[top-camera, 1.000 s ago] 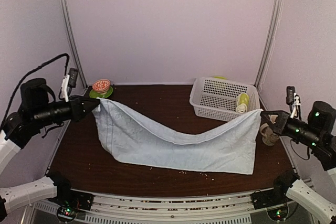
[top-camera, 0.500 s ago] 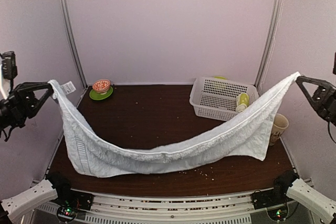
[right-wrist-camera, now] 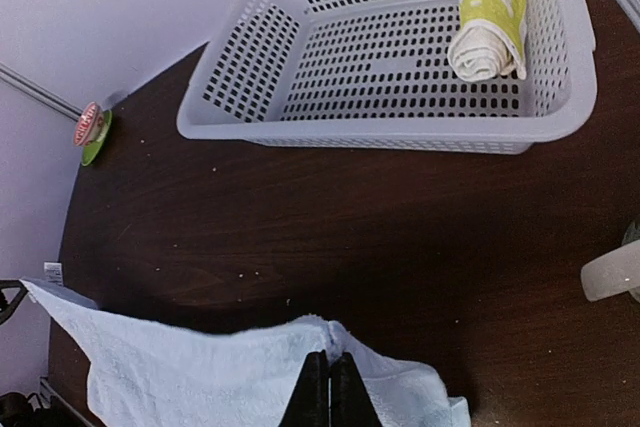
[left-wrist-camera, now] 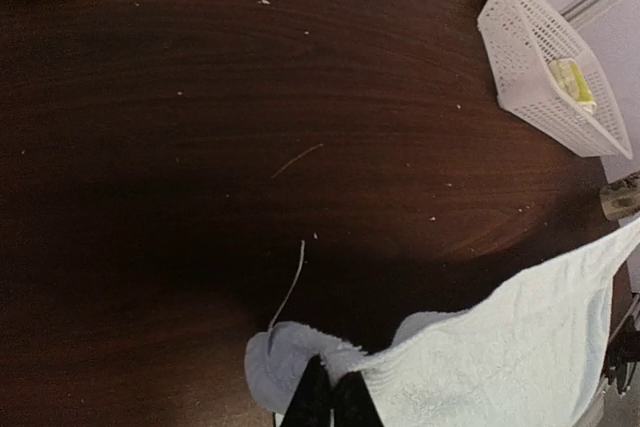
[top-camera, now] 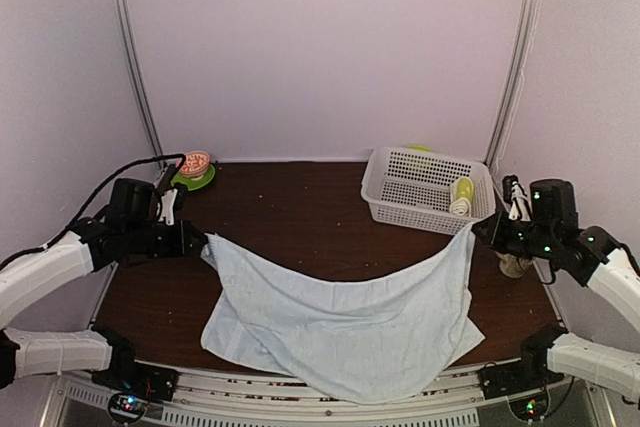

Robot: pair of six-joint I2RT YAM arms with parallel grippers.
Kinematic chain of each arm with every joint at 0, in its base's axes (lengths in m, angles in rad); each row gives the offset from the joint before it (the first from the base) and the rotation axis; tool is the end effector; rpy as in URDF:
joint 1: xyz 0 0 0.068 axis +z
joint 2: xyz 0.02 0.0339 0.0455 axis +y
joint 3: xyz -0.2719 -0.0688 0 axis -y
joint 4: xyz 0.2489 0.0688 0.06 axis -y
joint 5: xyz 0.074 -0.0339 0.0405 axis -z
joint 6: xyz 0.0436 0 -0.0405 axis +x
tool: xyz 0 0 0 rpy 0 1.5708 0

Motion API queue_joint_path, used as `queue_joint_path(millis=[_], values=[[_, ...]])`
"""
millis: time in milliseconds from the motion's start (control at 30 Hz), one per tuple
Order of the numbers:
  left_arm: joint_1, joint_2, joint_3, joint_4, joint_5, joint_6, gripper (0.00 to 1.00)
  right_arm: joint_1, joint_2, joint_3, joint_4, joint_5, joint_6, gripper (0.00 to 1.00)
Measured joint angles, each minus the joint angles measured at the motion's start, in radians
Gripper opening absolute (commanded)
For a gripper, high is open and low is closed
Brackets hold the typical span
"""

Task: Roll the towels
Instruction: Flatten out the towel at the center of the board, then fold the towel at the center of the board.

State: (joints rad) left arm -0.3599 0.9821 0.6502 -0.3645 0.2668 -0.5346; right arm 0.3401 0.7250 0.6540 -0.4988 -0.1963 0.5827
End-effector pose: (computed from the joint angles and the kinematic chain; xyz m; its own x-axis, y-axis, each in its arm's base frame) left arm 0.1952 -0.0857 0.2408 -0.7861 -0.2293 -0.5739 0.1493 0.8307 -0.5364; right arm 0.1549 0.0638 0.2730 -0.6899 0.3284 -0.6452 -0.1226 0.8253 0.5512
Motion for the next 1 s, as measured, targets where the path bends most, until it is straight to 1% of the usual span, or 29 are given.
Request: queue_joint_path(millis=[100,200,333,633,733,1000], values=[[0.001,0.077,0.018,0.034,-0.067,-0.015,0.0,0.0,0.058,-0.043,0.035,0.057,0.026,0.0],[0.002,0.111,0.019,0.07,-0.103,-0.026,0.0,0.0,0.086,-0.068,0.077,0.099,0.046,0.0],[0.002,0.138,0.026,0.099,-0.13,-0.033,0.0,-0.001,0.117,-0.091,0.134,0.133,0.058,0.0],[0.003,0.173,0.06,0.118,-0.161,-0.034,0.0,-0.001,0.284,-0.088,0.214,0.187,0.08,0.0],[0.003,0.175,0.061,0.117,-0.167,-0.034,0.0,-0.003,0.358,-0.061,0.226,0.212,0.081,0.0],[0.003,0.209,0.062,0.117,-0.166,-0.035,0.0,-0.023,0.57,0.082,0.244,0.261,0.114,0.0]])
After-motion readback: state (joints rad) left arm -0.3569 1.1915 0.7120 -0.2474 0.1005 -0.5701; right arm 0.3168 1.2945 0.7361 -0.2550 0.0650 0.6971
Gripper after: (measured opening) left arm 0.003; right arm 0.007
